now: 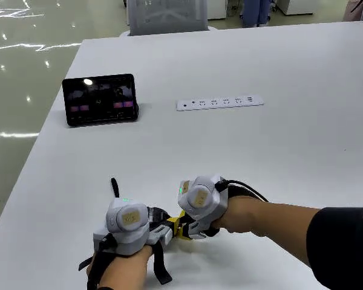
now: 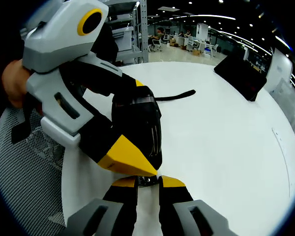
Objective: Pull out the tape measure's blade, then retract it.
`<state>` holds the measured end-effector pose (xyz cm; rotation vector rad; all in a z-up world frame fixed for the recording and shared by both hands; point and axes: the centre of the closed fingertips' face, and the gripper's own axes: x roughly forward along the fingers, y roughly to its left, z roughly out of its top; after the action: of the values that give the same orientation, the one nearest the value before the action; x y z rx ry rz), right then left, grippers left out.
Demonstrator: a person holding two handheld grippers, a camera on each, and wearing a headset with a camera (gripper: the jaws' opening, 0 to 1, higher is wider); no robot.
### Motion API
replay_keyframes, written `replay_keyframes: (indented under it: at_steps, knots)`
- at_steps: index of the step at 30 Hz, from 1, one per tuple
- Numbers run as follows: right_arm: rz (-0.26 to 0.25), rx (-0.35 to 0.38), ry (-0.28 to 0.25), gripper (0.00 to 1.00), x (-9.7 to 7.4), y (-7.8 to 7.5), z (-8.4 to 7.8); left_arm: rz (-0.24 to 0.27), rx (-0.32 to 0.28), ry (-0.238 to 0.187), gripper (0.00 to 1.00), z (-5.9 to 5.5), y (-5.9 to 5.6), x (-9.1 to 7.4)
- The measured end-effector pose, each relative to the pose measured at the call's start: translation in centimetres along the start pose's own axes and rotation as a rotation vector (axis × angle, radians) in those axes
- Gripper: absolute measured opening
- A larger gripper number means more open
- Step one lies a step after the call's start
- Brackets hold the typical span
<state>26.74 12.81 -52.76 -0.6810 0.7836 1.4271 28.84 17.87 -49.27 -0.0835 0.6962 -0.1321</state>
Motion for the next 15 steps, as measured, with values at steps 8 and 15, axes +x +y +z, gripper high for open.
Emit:
replay_keyframes:
  at_steps: [8,15]
  knots:
    - [-0.006,0.025,-0.020,0.15,-1.6,-0.3,-0.4,-0.043,-0.024,0.005,0.63,0.7,0.1,-0.1]
    - [-0.056,0.064,-0.069,0.17,-4.0,-1.4,-1.0,-0.089,0.022,-0.017,0.66,2.4,0.1,-0.7]
